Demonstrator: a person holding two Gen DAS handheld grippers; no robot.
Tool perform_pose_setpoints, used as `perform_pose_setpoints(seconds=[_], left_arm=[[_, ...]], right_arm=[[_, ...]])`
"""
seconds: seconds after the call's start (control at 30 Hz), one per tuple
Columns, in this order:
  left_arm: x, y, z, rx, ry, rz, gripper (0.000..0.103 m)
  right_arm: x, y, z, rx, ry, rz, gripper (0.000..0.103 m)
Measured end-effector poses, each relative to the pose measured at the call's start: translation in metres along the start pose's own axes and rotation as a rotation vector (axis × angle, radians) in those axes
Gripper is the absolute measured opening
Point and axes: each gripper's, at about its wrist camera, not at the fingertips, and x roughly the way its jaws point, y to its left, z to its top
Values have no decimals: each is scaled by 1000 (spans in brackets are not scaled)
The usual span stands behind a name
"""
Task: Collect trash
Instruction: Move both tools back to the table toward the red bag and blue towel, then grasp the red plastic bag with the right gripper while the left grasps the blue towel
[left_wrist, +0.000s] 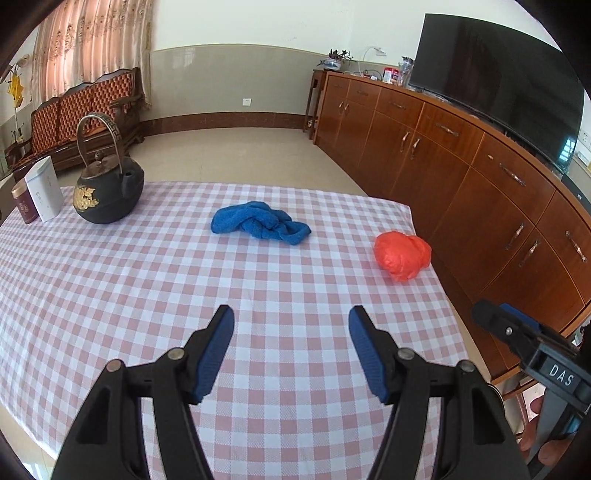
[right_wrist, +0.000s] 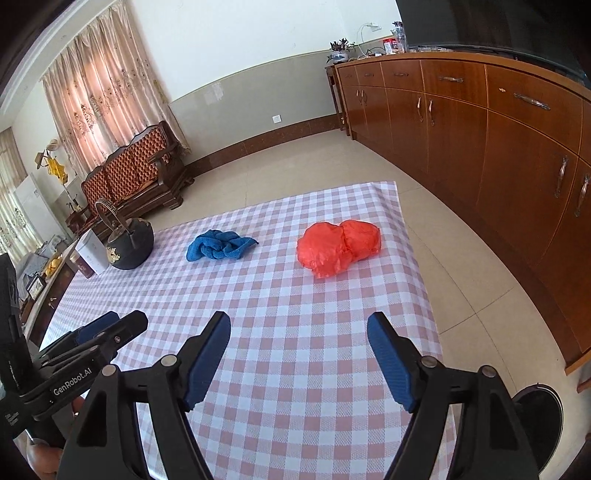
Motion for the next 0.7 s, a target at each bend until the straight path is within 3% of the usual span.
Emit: perform_pose_setpoints(seconds=[0.7], left_arm=[[93,19,36,-25,25,34,66]], right_arm=[[139,-36,46,88,105,-84,83]])
